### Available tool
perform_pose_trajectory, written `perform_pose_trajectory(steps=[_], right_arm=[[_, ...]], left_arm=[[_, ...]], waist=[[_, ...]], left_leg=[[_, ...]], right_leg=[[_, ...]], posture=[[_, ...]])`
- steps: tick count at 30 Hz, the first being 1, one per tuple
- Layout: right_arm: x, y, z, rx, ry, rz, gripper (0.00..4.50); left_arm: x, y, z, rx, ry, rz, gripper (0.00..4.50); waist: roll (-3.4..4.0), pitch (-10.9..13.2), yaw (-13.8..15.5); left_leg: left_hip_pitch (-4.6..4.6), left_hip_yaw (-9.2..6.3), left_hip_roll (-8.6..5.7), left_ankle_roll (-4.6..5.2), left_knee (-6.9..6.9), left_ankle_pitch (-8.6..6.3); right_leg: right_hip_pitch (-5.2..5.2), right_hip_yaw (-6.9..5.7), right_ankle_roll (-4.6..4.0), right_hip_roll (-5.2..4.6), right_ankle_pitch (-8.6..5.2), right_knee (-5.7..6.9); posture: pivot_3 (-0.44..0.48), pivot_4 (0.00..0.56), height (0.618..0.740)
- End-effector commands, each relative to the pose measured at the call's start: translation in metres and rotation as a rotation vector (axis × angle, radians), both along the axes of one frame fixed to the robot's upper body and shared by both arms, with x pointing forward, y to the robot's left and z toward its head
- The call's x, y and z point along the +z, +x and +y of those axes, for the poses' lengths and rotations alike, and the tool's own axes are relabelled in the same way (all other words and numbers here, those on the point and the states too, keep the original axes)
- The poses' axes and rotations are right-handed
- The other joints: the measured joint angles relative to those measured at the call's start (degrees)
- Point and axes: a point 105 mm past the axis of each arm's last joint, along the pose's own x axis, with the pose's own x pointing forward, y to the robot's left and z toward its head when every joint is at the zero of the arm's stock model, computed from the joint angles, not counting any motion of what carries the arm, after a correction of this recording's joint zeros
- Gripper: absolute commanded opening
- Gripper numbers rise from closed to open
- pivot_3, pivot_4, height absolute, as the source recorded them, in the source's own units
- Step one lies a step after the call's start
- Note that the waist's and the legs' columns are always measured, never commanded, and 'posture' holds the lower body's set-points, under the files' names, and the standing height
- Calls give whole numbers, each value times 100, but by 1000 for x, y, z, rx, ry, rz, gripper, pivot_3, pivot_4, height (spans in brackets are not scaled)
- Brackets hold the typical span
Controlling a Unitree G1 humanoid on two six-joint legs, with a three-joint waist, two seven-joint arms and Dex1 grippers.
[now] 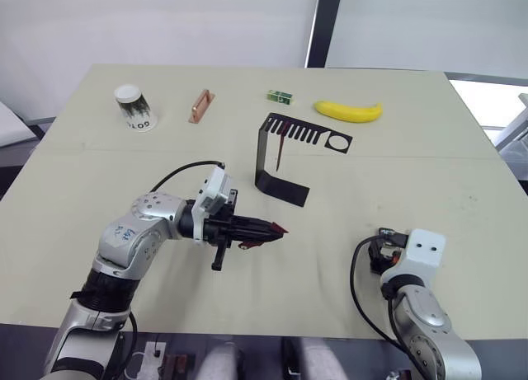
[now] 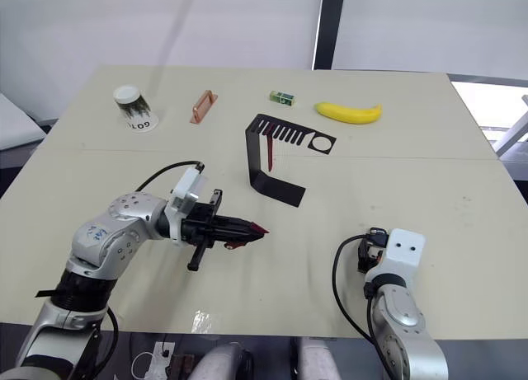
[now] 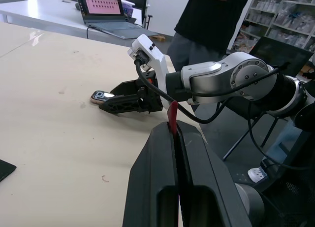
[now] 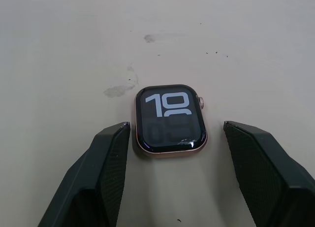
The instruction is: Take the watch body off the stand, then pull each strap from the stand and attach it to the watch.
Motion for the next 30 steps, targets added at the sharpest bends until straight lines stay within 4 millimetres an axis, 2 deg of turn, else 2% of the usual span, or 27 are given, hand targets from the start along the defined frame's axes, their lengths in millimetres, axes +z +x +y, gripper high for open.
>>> perform_pose_trajectory(steps=[1,28,30], right_arm=[[-6,-3,-9,-48,-7,32,3215],[-7,3,-7,-40,0,36,3215],[-6,3,-7,-37,3,33,2680]], left_arm=[[10,-4,-2,-11,-27,-37,0],[14,-4,-5,2,-34,-34,0],[13,-3,-4,4,-33,-33,0]], waist=[[0,0,0],[-1,-1,-2],[0,-1,-2]], left_leg=[[0,0,0,0,0,0],[0,1,-1,0,0,0],[0,1,-1,0,0,0]], right_leg=[[0,0,0,0,0,0],[0,1,0,0,0,4],[0,1,0,0,0,4]], posture=[[0,150,740],[0,150,740],[0,150,740]])
